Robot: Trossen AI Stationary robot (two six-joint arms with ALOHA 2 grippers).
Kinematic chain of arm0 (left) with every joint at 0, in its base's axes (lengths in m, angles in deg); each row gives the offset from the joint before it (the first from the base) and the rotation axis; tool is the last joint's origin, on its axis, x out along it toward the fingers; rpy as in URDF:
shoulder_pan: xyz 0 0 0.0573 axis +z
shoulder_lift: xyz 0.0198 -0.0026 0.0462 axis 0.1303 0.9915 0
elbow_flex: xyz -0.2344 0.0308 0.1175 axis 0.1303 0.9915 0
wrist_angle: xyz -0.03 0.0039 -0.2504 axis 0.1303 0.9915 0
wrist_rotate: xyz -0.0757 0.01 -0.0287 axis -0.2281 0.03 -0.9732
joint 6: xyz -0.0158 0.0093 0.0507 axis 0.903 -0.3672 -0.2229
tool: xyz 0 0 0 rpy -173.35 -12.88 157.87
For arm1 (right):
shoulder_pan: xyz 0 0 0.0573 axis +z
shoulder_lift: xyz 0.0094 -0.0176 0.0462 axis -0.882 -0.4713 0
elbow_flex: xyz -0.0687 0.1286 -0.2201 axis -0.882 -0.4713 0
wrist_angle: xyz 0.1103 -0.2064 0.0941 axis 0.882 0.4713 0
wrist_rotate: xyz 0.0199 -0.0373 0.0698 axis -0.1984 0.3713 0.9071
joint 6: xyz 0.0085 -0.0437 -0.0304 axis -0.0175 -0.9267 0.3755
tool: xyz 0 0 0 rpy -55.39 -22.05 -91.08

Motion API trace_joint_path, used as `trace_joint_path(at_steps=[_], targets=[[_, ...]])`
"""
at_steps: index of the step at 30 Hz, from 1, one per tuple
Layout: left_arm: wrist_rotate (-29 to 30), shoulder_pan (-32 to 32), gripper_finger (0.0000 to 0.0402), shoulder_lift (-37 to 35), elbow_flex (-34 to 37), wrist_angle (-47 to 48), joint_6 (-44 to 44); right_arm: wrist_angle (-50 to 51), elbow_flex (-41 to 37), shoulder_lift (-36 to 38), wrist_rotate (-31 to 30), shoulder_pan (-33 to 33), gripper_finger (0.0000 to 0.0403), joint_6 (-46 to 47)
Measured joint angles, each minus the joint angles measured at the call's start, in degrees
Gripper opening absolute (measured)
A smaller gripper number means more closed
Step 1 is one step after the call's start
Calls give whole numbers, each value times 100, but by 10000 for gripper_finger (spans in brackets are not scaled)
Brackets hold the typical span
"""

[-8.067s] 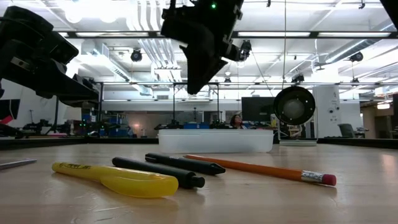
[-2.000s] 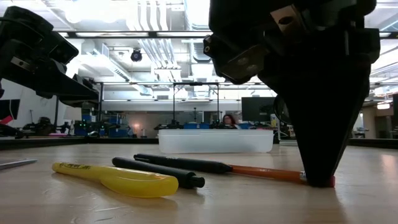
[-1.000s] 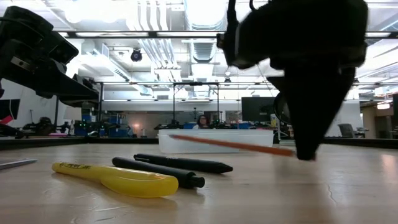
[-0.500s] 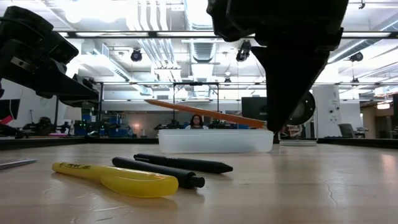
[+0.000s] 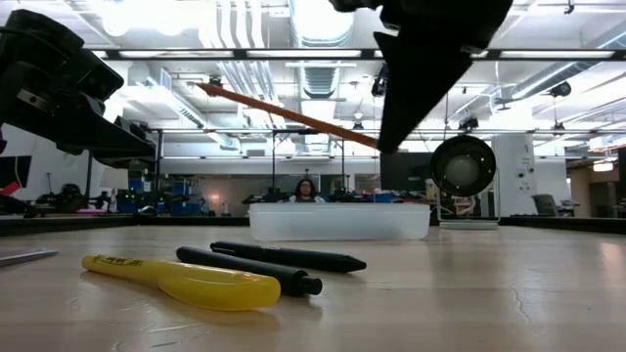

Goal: Pick & place school supplies into a supply box
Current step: Put the orange pencil into the transparent supply box

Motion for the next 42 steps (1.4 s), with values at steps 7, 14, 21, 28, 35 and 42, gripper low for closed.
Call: trace_joint_path(at_steps=[7, 14, 21, 28, 35, 42], targets=[[-1, 1, 99, 0, 0, 0, -1, 17, 0, 0, -434, -121, 12, -770], [-2, 2, 99, 0, 0, 0, -2, 426, 0, 0, -737, -331, 12, -1149], [-2, 0, 99, 0, 0, 0, -2, 932, 0, 0, -1137, -552, 12, -1301], [-2, 0, 99, 0, 0, 0, -2, 926, -105, 80, -1229, -827, 12, -1492], [-2, 1, 99, 0, 0, 0, -2, 648, -1054, 759, -1332, -1117, 12, -1578], [-2, 2, 99, 1, 0, 0, -2, -1037, -2191, 1355, -1116, -1291, 12, -2745]])
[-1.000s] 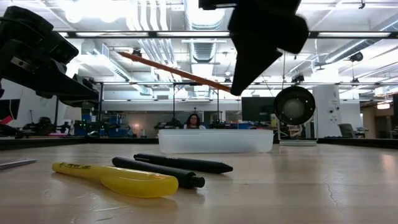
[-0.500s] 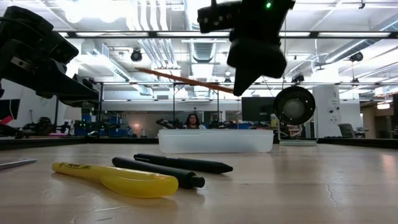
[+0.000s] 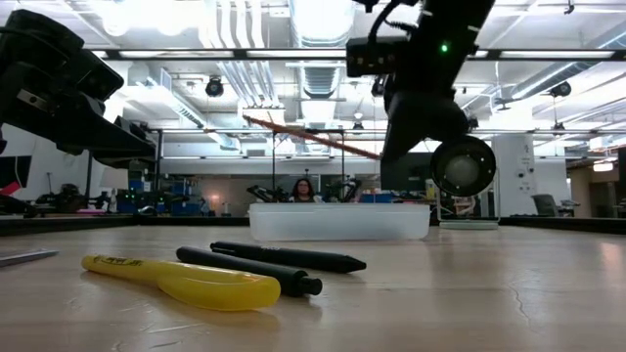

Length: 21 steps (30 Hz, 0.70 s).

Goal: Pick & place school supplies into a supply box
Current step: Put the orange pencil into the transparent supply box

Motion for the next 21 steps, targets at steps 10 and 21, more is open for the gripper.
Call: trace_joint_path(at_steps=[10, 21], targets=[[0, -2, 99, -1, 0, 0, 0, -338, -194, 20, 673, -427, 12, -537], [0, 0, 99, -1, 0, 0, 2, -326, -200, -6, 1074, -557, 12, -199]])
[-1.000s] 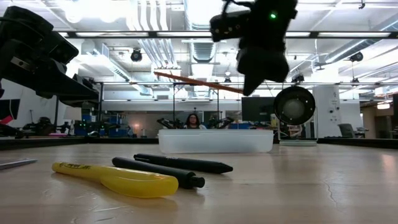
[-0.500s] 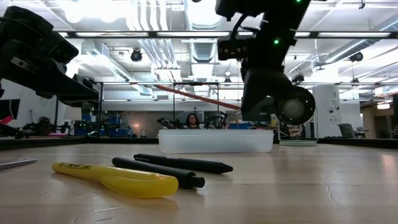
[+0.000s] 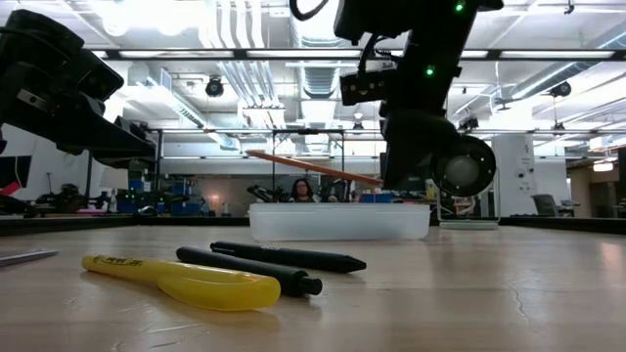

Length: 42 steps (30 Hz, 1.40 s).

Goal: Pick & place school supplies into a supply box
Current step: Put the orange pencil into the transparent supply box

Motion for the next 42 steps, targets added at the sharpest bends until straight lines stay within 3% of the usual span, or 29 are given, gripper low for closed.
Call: trace_joint_path(at_steps=[6, 34, 42], targets=[[0, -1, 99, 0, 0, 0, -2, 4, -22, 0, 262, -129, 12, 170], [1, 0, 99, 0, 0, 0, -2, 11, -114, -7, 285, -188, 13, 517], [0, -1, 99, 0, 0, 0, -2, 11, -132, -11, 540, -186, 14, 519]])
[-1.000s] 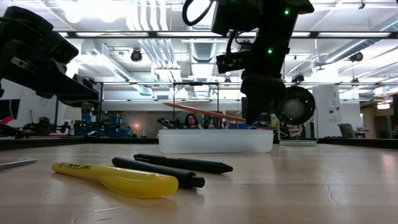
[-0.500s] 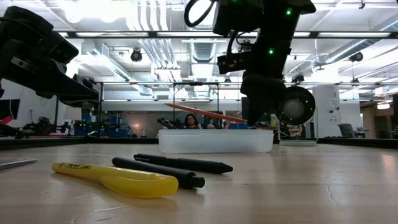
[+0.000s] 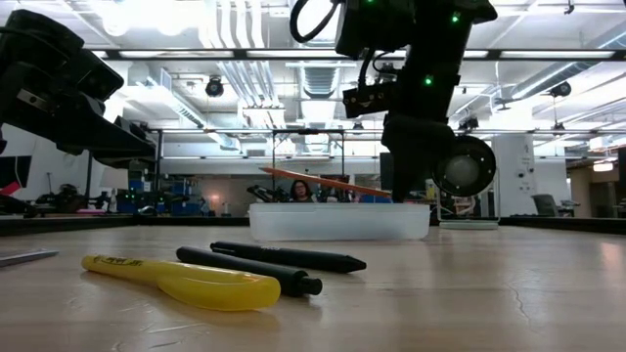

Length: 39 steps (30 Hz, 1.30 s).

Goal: Pick & place school supplies into a supply box
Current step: Put the orange pencil into the transparent supply box, then put the black pen into the transparent supply box

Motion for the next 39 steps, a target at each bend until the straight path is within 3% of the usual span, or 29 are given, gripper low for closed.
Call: trace_joint_path(at_steps=[16, 28, 32, 35, 37, 39], targets=[[0, -1, 99, 0, 0, 0, 0, -18, 26, 0, -154, -3, 103, -331], [0, 1, 99, 0, 0, 0, 0, -91, 451, 0, -166, 3, 89, -668], [0, 1, 99, 0, 1, 0, 1, -526, 459, 2, -193, 33, 83, -627], [0, -1, 99, 0, 0, 0, 0, -990, 360, 10, -177, 146, 79, -1147], [0, 1, 99, 0, 0, 0, 0, -1564, 207, 55, 145, 250, 76, -1744], [0, 1, 99, 0, 0, 0, 0, -2316, -18, 186, 1116, 307, 74, -2256]])
